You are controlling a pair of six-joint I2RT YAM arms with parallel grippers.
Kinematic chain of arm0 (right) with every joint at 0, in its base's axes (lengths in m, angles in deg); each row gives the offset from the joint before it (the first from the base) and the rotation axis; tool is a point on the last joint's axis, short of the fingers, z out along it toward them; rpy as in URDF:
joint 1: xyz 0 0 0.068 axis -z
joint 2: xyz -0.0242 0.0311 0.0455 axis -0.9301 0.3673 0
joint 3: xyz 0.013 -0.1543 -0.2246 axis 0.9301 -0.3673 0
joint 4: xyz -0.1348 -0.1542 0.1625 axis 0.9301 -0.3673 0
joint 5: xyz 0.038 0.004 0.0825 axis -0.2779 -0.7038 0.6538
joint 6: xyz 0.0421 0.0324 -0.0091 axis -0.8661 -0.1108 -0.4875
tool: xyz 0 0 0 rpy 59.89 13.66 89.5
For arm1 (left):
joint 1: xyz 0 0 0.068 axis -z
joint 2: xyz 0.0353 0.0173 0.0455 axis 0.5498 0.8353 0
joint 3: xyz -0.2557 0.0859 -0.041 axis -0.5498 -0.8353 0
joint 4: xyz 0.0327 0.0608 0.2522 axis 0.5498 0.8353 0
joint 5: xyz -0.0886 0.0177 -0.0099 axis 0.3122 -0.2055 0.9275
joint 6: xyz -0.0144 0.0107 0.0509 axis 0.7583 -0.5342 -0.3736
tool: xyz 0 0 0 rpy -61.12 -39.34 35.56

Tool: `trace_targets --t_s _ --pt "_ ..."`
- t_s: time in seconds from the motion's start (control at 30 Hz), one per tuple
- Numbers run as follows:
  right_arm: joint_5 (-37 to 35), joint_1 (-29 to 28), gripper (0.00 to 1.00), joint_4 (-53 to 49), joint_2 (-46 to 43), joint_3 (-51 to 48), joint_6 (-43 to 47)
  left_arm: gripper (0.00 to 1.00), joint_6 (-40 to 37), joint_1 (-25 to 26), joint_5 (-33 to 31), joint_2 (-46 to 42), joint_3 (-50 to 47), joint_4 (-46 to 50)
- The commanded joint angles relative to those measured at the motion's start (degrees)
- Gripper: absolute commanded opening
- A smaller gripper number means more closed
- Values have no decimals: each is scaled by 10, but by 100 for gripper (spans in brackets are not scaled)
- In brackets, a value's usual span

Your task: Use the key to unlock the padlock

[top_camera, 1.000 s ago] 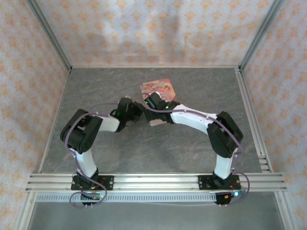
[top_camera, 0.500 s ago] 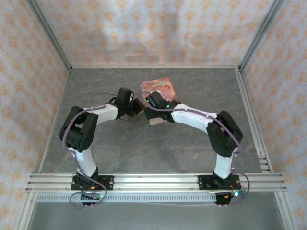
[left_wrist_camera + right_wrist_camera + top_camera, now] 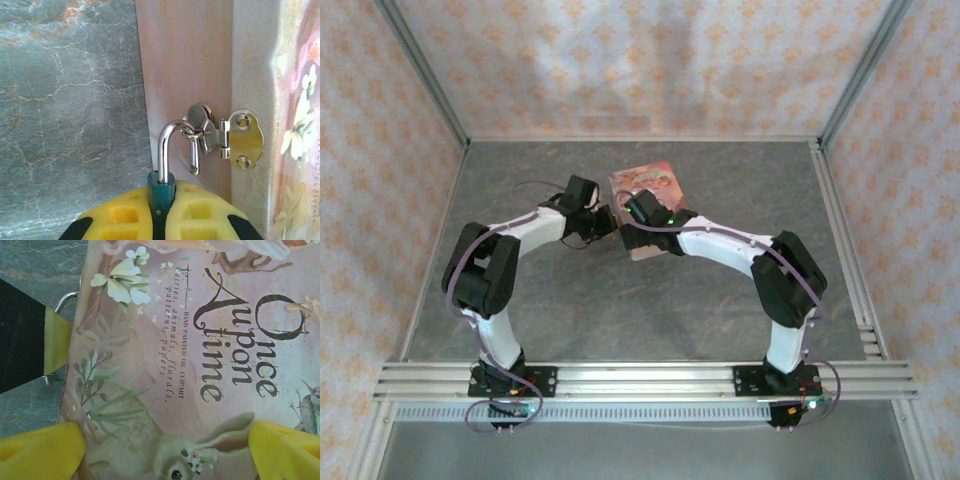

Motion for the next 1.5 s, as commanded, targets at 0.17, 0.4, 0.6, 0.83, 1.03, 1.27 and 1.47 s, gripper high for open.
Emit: trace_targets --t_s 0.17,0.4,0.6,0.83,1.03,1.27,1.47 --pt "66 0 89 -180 108 -75 5 0 1 -22 6 -30 -31 -38" --pt "70 -1 89 -181 113 -73 6 0 33 -26 23 -17 -43 -136" --pt "72 -1 88 -185 113 -70 7 0 63 -39 -14 -29 -76 -222" --pt "72 -1 88 -181 113 -73 5 0 107 -56 -36 -35 -105 -281" --pt "75 -1 88 -180 115 -74 5 0 88 -66 -40 -48 -99 -248" --pt "72 -2 88 -183 115 -70 5 0 75 -66 -63 -52 -104 -153" --pt "71 -1 88 -185 119 -65 4 0 97 -27 -15 -26 -167 -219"
